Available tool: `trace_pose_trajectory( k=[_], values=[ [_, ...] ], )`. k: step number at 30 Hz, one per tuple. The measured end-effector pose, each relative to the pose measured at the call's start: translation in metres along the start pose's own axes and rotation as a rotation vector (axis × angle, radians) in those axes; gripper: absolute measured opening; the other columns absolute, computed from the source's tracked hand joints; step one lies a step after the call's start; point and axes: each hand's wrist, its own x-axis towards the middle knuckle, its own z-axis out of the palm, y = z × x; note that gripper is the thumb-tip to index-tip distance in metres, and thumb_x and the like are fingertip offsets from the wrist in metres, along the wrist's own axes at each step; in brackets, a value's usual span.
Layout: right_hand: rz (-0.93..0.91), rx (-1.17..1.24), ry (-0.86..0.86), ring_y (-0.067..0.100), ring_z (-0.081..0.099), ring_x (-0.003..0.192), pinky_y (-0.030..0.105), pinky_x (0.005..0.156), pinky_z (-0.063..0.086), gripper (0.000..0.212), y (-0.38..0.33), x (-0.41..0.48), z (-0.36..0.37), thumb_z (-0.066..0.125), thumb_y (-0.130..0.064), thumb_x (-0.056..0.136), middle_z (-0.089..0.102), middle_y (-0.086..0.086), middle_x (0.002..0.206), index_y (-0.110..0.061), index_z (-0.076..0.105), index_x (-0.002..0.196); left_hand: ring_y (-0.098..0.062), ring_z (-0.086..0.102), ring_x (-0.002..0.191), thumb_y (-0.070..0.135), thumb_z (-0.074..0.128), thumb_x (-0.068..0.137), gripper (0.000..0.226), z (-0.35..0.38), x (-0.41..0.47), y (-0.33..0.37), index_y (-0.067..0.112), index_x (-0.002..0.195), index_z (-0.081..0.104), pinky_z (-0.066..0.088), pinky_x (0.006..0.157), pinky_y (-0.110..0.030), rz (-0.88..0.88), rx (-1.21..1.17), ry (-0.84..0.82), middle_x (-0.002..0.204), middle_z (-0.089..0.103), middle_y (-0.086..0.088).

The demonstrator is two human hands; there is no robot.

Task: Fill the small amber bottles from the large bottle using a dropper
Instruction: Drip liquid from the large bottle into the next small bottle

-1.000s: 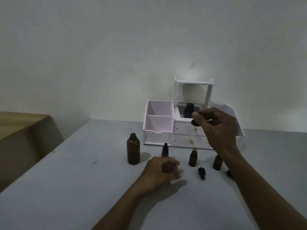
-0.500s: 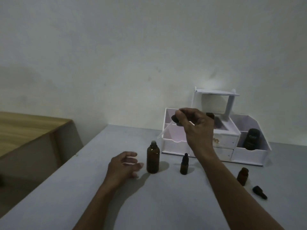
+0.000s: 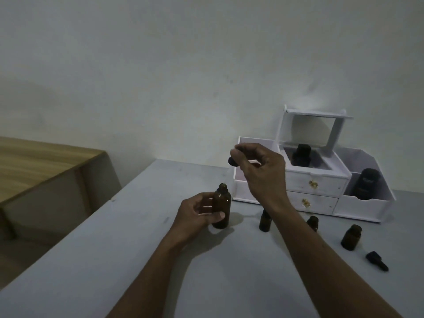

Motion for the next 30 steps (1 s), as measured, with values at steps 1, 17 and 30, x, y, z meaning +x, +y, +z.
trace_pose_trajectory(
  k=[1,17,30],
  values=[
    [0.005,-0.017,-0.025,-0.003,0.069,0.080,0.004,0.070,0.050,0.020,0.001,-0.001,0.004,0.069,-0.032,0.088,0.072,-0.014,0.083,-0.019,0.073,0.103,-0.008,0.064,0.102,0.020,0.083,0.072,0.047,0.000,0.001,-0.001,0.036,0.110,0.060,0.050,0.091,-0.029,-0.003,0.005,0.003,0.107,0.066,0.015],
    [0.132,-0.177,-0.149,-0.013,0.061,0.067,-0.001,0.063,0.043,0.005,0.026,-0.022,0.024,0.073,-0.025,0.086,0.062,-0.024,0.072,-0.025,0.071,0.082,-0.012,0.063,0.103,0.028,0.080,0.075,0.050,0.003,-0.001,-0.002,0.028,0.121,0.059,0.050,0.089,-0.027,0.014,0.009,0.027,0.116,0.064,0.009],
    [0.108,-0.200,-0.060,-0.005,0.061,0.068,-0.002,0.063,0.040,0.007,0.027,-0.023,0.031,0.075,-0.021,0.085,0.067,-0.012,0.073,-0.015,0.076,0.082,0.001,0.064,0.093,0.033,0.080,0.076,0.045,0.002,-0.005,-0.003,0.036,0.116,0.060,0.049,0.072,-0.011,0.025,-0.015,0.031,0.105,0.066,0.019]
  ],
)
